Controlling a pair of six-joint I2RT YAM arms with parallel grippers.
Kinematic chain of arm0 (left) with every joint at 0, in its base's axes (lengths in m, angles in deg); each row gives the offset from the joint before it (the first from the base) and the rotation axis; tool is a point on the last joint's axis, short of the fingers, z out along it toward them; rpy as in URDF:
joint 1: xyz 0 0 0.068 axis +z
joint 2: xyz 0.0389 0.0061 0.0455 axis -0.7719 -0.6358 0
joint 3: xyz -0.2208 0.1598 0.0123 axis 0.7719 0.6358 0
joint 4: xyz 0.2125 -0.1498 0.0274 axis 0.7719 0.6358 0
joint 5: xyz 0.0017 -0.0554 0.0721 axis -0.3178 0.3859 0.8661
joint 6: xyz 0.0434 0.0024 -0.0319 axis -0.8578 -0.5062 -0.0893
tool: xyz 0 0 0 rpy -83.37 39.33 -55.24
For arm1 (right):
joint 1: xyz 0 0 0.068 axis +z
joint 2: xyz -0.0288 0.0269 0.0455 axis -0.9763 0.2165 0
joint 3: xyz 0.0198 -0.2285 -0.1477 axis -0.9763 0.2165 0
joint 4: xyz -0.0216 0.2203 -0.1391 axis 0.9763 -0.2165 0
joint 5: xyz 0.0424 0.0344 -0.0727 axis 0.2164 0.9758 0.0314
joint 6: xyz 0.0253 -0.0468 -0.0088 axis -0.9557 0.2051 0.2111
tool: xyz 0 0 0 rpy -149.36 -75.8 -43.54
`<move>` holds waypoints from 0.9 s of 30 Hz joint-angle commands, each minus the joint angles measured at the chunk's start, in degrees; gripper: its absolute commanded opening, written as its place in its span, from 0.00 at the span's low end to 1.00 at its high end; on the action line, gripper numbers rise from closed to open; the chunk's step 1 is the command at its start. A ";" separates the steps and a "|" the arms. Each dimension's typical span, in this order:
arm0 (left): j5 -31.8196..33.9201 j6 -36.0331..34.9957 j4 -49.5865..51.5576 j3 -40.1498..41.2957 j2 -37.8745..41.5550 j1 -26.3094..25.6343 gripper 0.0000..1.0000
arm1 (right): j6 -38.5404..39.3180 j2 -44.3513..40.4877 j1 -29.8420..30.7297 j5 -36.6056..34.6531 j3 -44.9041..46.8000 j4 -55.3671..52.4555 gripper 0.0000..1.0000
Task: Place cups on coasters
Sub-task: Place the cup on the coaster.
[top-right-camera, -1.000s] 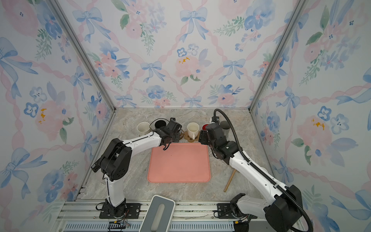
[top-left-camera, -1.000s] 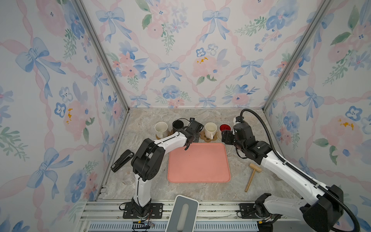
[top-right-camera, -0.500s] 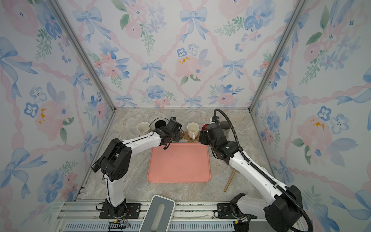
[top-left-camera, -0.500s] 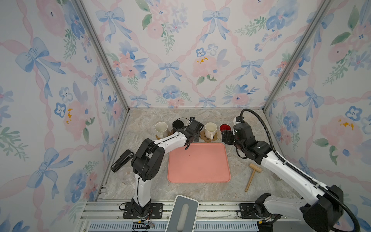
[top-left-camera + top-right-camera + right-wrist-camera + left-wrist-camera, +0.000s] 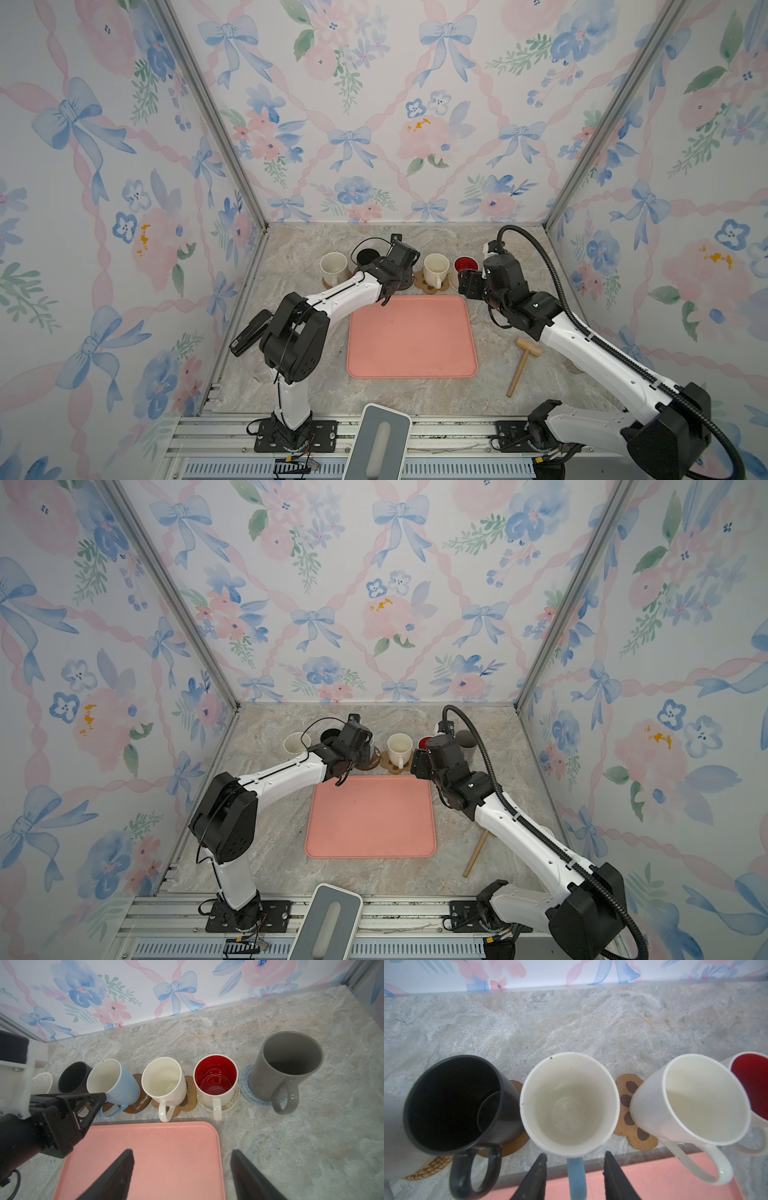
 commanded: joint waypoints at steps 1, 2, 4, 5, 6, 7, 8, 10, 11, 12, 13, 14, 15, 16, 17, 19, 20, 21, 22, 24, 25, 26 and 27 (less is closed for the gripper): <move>2.70 -1.60 -0.76 1.69 4.01 -0.90 0.42 | 0.58 -1.18 -0.69 -0.78 0.62 -1.27 0.76; 3.25 -1.79 -0.76 2.09 4.87 -1.13 0.42 | 0.49 -1.05 -0.70 -0.69 0.58 -1.33 0.76; 4.66 -2.22 -0.84 3.07 6.82 -1.65 0.43 | 0.37 -1.13 -0.57 -0.59 0.49 -1.44 0.76; 5.34 -2.46 -0.90 3.58 7.86 -1.88 0.43 | 0.32 -1.18 -0.52 -0.59 0.44 -1.51 0.76; 5.99 -2.65 -0.90 4.17 8.85 -2.06 0.43 | 0.36 -1.22 -0.44 -0.55 0.46 -1.50 0.76; 6.73 -2.85 -0.89 4.77 9.95 -2.13 0.43 | 0.36 -1.28 -0.37 -0.59 0.49 -1.51 0.76; 7.30 -3.00 -0.86 5.32 10.99 -2.38 0.43 | 0.32 -1.41 -0.35 -0.59 0.47 -1.58 0.76; 8.59 -3.29 -0.97 6.60 13.45 -2.63 0.43 | 0.45 -1.62 -0.19 -0.74 0.49 -1.79 0.76; 9.12 -3.44 -1.10 7.19 14.55 -2.67 0.43 | 0.45 -1.68 -0.17 -0.85 0.40 -1.90 0.76; 9.59 -3.86 -1.50 8.13 15.85 -2.84 0.43 | 0.39 -1.74 -0.08 -0.98 0.43 -2.01 0.76; 10.15 -4.48 -2.21 9.35 17.39 -3.08 0.43 | 0.48 -1.82 0.00 -1.14 0.32 -2.35 0.76; 10.73 -5.09 -3.17 10.48 18.76 -3.33 0.43 | 0.60 -1.88 0.09 -1.43 0.16 -2.78 0.76; 11.48 -5.76 -4.59 12.17 20.52 -3.53 0.43 | 0.67 -1.95 0.18 -1.85 0.13 -3.32 0.76; 11.72 -6.53 -6.16 13.97 22.35 -3.64 0.43 | 0.80 -2.04 0.27 -2.27 -0.05 -3.91 0.76; 11.89 -7.16 -7.35 15.23 23.87 -3.66 0.43 | 0.89 -2.28 0.28 -2.58 -0.12 -4.31 0.76; 12.74 -8.33 -10.15 18.94 27.67 -3.64 0.44 | 1.20 -3.08 0.42 -3.25 0.07 -4.89 0.76; 13.00 -9.13 -11.37 20.54 29.21 -3.64 0.44 | 1.46 -3.51 0.44 -3.39 0.20 -4.85 0.76; 13.35 -10.49 -13.06 22.22 31.00 -3.64 0.44 | 2.23 -4.17 0.44 -3.31 0.47 -4.74 0.77; 13.78 -11.95 -14.72 24.35 32.96 -3.64 0.45 | 3.15 -4.99 0.60 -3.13 0.79 -4.52 0.77; 15.40 -14.25 -17.61 27.92 36.31 -3.65 0.50 | 4.64 -6.76 0.71 -3.00 1.58 -4.56 0.78; 16.36 -14.94 -18.58 29.70 38.03 -3.57 0.51 | 5.28 -7.61 0.64 -3.11 1.95 -4.72 0.79; 17.26 -15.70 -19.99 31.56 39.79 -3.43 0.53 | 6.06 -8.66 0.64 -3.29 2.48 -5.13 0.80; 17.76 -16.54 -21.47 33.61 41.45 -3.24 0.54 | 6.82 -9.61 0.62 -3.55 2.98 -5.56 0.80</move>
